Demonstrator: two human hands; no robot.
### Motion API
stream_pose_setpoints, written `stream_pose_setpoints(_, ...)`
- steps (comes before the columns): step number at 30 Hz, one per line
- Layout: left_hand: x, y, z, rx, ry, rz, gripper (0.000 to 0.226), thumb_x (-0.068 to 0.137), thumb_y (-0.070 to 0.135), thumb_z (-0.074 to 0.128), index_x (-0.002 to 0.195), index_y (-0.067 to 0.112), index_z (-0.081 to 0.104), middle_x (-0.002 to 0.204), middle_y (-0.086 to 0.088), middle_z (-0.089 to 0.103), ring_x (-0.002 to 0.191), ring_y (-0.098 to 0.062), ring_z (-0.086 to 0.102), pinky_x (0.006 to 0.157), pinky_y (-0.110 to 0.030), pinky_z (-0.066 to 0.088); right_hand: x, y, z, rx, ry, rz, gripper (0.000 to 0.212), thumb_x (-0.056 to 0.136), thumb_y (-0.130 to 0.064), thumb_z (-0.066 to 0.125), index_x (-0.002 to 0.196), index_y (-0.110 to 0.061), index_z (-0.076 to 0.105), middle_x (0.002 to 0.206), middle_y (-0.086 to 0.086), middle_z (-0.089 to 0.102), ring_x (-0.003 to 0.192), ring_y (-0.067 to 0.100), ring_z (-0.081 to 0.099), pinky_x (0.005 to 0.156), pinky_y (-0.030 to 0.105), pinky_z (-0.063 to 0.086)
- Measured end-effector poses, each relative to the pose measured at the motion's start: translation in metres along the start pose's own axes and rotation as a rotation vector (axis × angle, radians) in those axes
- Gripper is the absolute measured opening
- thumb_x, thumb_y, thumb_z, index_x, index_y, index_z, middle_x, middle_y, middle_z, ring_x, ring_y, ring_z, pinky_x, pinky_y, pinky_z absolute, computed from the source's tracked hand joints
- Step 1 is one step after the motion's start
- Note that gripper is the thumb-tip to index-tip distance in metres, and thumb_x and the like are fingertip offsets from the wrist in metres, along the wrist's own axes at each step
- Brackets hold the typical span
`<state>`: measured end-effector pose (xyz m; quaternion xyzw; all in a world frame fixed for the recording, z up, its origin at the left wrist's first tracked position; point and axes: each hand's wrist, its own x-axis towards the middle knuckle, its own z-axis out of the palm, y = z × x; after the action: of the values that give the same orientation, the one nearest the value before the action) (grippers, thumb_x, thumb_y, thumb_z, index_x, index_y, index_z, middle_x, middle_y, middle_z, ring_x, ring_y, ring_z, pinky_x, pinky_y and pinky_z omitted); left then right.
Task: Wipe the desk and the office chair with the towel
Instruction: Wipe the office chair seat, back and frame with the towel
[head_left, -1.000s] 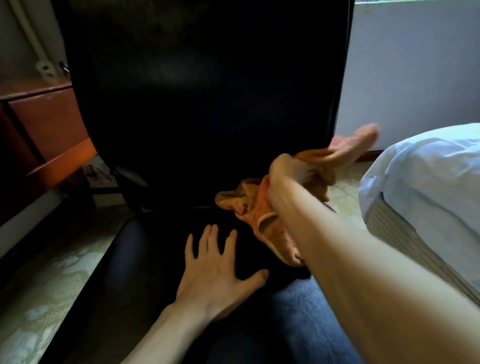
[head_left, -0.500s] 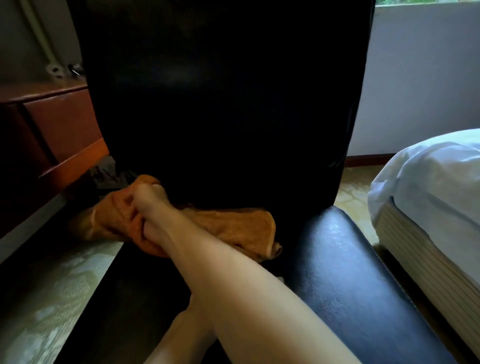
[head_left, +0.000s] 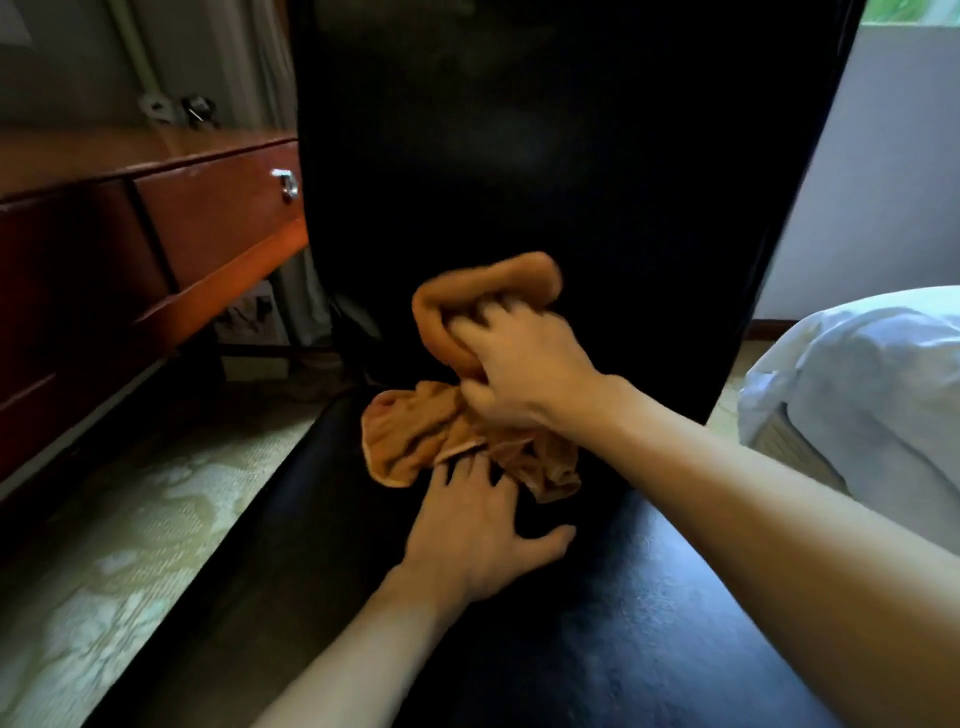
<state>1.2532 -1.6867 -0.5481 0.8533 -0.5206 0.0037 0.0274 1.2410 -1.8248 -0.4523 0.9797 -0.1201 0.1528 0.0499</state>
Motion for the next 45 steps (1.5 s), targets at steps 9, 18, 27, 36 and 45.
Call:
stream_pose_setpoints(9, -0.061, -0.002, -0.006, -0.076, -0.149, -0.001, 0.08, 0.098, 0.074, 0.032, 0.164, 0.036, 0.013, 0.173, 0.001, 0.009, 0.16, -0.02, 0.004, 0.128, -0.049, 0.005, -0.04, 0.038, 0.014, -0.063, -0.649, 0.215, 0.093, 0.062, -0.085, 0.06, 0.138, -0.032, 0.06, 0.128, 0.006, 0.07, 0.116, 0.032, 0.067, 0.093, 0.036, 0.056)
stream_pose_setpoints(18, -0.097, -0.004, -0.027, -0.117, -0.044, -0.122, 0.064, 0.099, 0.067, 0.044, 0.153, 0.034, 0.045, 0.162, -0.002, 0.041, 0.151, -0.025, 0.035, 0.119, -0.042, 0.03, -0.082, 0.029, 0.029, 0.024, -0.471, 0.337, 0.103, 0.078, -0.083, 0.058, 0.162, -0.044, 0.012, 0.169, 0.012, 0.01, 0.153, 0.045, 0.013, 0.12, 0.064, 0.021)
stream_pose_setpoints(27, -0.149, -0.034, -0.014, -0.212, -0.11, -0.231, 0.08, 0.091, 0.078, 0.043, 0.16, 0.041, 0.027, 0.171, 0.003, 0.019, 0.158, -0.019, 0.014, 0.127, -0.049, 0.013, -0.116, 0.004, 0.035, 0.106, -0.232, 0.352, 0.069, 0.092, -0.059, 0.06, 0.154, -0.036, 0.041, 0.152, 0.012, 0.046, 0.139, 0.042, 0.041, 0.108, 0.06, 0.037)
stream_pose_setpoints(36, -0.16, -0.063, -0.048, -0.484, -0.011, -0.29, 0.037, 0.1, 0.019, 0.057, 0.134, 0.029, 0.068, 0.134, -0.003, 0.069, 0.131, -0.02, 0.058, 0.1, -0.032, 0.047, -0.193, -0.125, -0.035, 0.405, -0.333, -0.105, 0.039, 0.06, -0.077, 0.043, 0.072, -0.045, 0.062, 0.072, -0.012, 0.062, 0.081, 0.018, 0.065, 0.067, 0.032, 0.047)
stream_pose_setpoints(45, -0.225, -0.077, -0.036, -0.335, -0.007, -0.247, 0.048, 0.099, 0.032, 0.057, 0.145, 0.017, 0.057, 0.145, -0.013, 0.059, 0.134, -0.035, 0.053, 0.109, -0.048, 0.046, -0.204, -0.127, -0.024, 0.067, -0.359, 0.289, 0.067, 0.089, -0.063, 0.057, 0.144, -0.024, 0.054, 0.146, 0.013, 0.053, 0.13, 0.038, 0.053, 0.103, 0.053, 0.045)
